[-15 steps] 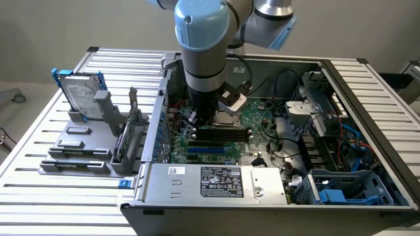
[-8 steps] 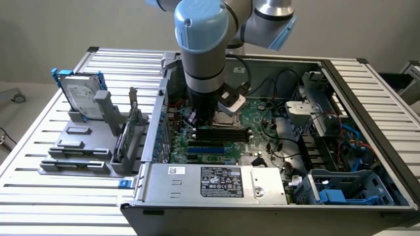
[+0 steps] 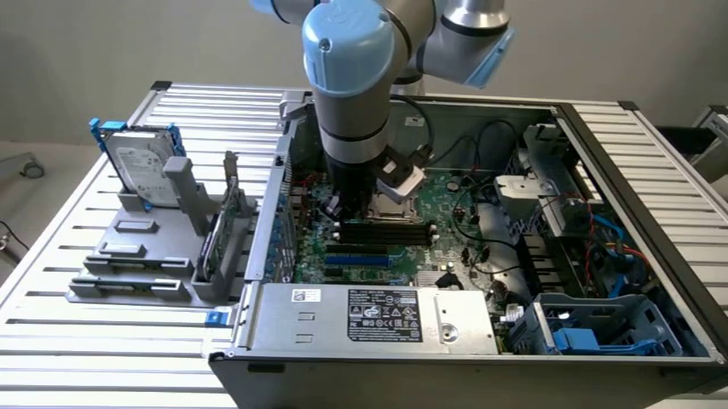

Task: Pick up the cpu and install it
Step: 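Install the first cpu locking lever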

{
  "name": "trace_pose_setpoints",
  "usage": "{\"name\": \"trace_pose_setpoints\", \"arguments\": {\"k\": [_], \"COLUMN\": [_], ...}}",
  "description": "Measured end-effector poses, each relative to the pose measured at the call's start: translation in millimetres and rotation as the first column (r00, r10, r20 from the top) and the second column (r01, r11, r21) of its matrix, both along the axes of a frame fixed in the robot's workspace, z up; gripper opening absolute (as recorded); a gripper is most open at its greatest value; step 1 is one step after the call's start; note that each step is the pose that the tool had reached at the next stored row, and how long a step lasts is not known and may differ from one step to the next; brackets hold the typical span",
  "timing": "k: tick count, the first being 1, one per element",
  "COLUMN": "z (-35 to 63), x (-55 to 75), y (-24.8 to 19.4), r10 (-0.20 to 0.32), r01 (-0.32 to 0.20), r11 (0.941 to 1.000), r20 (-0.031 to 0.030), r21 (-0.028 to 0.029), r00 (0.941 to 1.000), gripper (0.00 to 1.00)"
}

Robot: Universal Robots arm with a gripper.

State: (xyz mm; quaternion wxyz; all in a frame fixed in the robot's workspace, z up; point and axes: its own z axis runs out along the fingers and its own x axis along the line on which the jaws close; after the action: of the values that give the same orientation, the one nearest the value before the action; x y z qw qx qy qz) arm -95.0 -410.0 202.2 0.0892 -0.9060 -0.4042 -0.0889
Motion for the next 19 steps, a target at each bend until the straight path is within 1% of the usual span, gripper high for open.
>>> {"name": "trace_pose_setpoints", "arguments": {"k": [10, 15, 19], "z": [-5.6, -7.4, -7.7], "x": [-0.1, -0.4, -0.6], "y": [3.5, 4.0, 4.1], "r10": [0.0, 0.0, 0.0], "r01": [0.0, 0.0, 0.0], "r11": [1.0, 1.0, 1.0], "r20": [0.003, 0.006, 0.0072], "r21": [0.0001, -0.0002, -0.0006], "r00": [1.0, 1.0, 1.0], "gripper": [0.11, 0.11, 0.11]}}
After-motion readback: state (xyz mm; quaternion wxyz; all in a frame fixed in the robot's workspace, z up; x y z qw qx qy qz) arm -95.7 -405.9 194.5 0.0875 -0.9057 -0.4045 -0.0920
